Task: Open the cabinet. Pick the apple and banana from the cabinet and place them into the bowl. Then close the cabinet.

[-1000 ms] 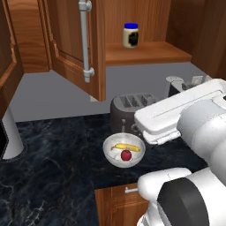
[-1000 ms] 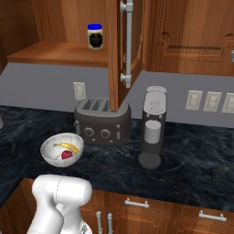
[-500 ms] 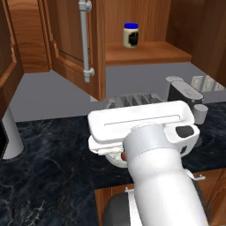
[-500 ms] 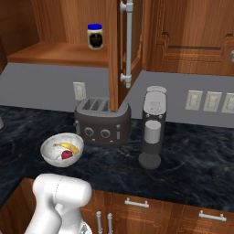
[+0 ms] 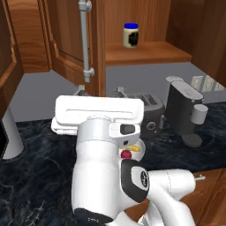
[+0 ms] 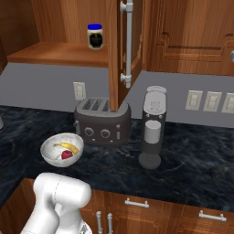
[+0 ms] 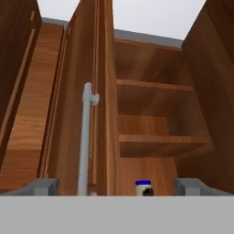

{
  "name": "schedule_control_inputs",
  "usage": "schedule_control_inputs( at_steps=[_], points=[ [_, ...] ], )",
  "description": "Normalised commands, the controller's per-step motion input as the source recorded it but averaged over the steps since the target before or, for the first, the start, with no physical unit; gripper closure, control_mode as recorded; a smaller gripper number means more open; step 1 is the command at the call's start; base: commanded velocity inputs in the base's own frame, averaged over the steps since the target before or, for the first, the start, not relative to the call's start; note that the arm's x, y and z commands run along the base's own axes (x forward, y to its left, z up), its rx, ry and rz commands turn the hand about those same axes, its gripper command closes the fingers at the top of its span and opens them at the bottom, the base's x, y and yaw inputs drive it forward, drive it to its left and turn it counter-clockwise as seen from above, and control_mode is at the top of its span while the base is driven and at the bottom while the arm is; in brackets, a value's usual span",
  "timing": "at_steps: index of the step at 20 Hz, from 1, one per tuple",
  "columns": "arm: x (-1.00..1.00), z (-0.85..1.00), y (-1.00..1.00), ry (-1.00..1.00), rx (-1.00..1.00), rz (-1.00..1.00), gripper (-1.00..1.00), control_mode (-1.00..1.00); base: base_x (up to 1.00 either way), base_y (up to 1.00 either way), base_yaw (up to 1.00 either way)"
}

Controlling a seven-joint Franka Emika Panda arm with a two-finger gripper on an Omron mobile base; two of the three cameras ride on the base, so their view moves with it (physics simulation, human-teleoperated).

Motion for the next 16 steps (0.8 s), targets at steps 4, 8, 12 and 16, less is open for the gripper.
schedule_control_inputs(
  at_steps=[4, 8, 12, 16],
  points=[
    [1.0, -0.01, 0.39, 0.02, -0.02, -0.13, -1.0, -1.0, 0.0, 0.0, 0.0],
    [1.0, -0.03, 0.35, 0.0, -0.02, -0.15, -1.0, -1.0, 0.0, 0.0, 0.0],
    [0.99, -0.03, 0.0, 0.0, 0.0, -0.27, -1.0, -1.0, 0.0, 0.0, 0.0],
    [1.0, -0.11, -0.18, 0.0, 0.0, -0.34, -1.0, -1.0, 0.0, 0.0, 0.0]
  ],
)
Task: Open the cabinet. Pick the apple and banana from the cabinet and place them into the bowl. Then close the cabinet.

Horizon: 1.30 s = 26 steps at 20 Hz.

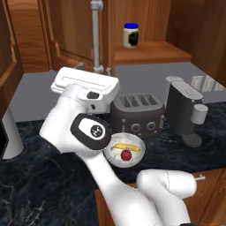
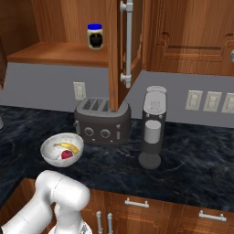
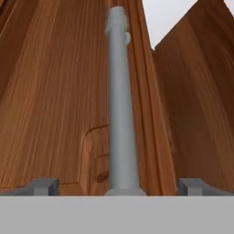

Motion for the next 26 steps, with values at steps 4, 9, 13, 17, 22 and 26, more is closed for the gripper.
schedule_control_inputs(
  at_steps=[4, 9, 13, 17, 22, 26],
  points=[
    [1.0, -0.15, -0.25, 0.0, 0.0, -0.3, -1.0, -1.0, 0.0, 0.0, 0.0],
    [1.0, -0.08, -0.3, 0.0, 0.02, -0.2, -1.0, -1.0, 0.0, 0.0, 0.0],
    [1.0, -0.02, -0.32, 0.07, 0.07, -0.02, -1.0, -1.0, 0.0, 0.0, 0.0],
    [1.0, 0.0, -0.37, 0.26, 0.11, 0.03, -1.0, -1.0, 0.0, 0.0, 0.0],
    [1.0, -0.07, -0.5, 0.21, 0.11, 0.13, -1.0, -1.0, 0.0, 0.0, 0.0],
    [1.0, -0.25, -0.46, 0.06, 0.06, 0.16, -1.0, -1.0, 0.0, 0.0, 0.0]
  ],
)
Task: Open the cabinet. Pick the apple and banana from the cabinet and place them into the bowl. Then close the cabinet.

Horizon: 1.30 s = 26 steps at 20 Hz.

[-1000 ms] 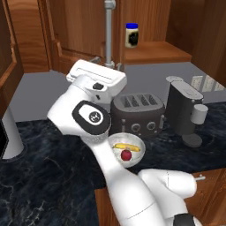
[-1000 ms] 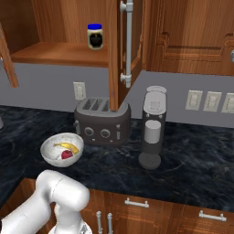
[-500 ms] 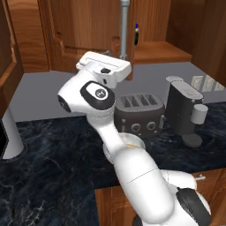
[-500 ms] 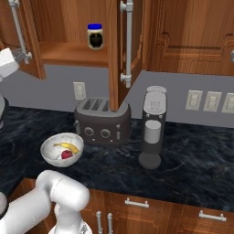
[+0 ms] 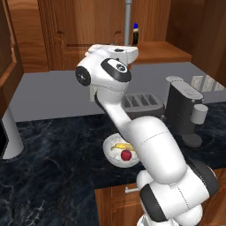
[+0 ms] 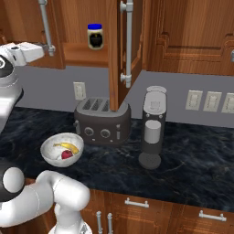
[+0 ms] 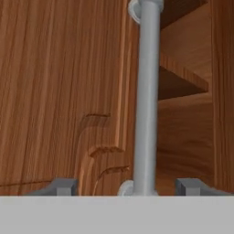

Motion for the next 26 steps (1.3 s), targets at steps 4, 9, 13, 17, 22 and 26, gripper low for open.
schedule_control_inputs(
  at_steps=[4, 9, 13, 17, 22, 26],
  points=[
    [0.99, -0.43, -0.22, 0.0, 0.0, 0.12, -1.0, -1.0, 0.0, 0.0, 0.0],
    [0.61, -0.25, -0.11, -0.01, 0.0, 0.07, -1.0, -1.0, 0.0, 0.0, 0.0],
    [0.2, -0.02, -0.01, 0.11, 0.01, 0.05, -1.0, -1.0, 0.0, 0.0, 0.0],
    [-0.97, 0.0, 0.14, 0.08, 0.0, 0.12, -1.0, -1.0, 0.0, 0.0, 0.0],
    [-1.0, -0.08, 0.1, 0.01, 0.0, 0.07, -1.0, -1.0, 0.0, 0.0, 0.0],
    [-1.0, 0.0, -0.44, 0.03, 0.13, 0.0, -1.0, -1.0, 0.0, 0.0, 0.0]
  ],
)
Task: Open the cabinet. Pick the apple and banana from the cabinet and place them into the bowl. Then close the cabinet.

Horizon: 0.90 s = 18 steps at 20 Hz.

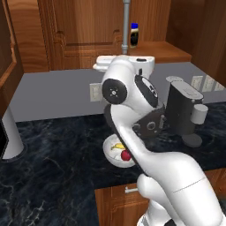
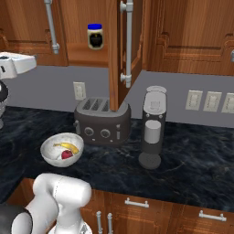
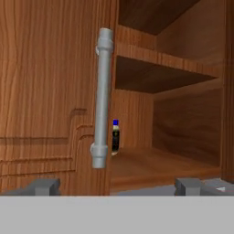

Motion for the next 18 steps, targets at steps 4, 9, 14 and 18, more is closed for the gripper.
schedule_control_inputs(
  at_steps=[4, 9, 14, 18],
  points=[
    [-1.0, 0.0, -0.97, 0.05, 0.27, 0.0, -1.0, -1.0, 0.0, 0.0, 0.0],
    [-1.0, 0.02, -0.96, 0.1, 0.27, 0.0, -1.0, -1.0, 0.0, 0.0, 0.0],
    [-0.62, -0.03, -0.3, 0.12, 0.07, 0.0, -1.0, -1.0, 0.0, 0.0, 0.0],
    [-0.71, -0.01, -0.18, -0.12, 0.02, 0.0, -1.0, -1.0, 0.0, 0.0, 0.0]
  ],
)
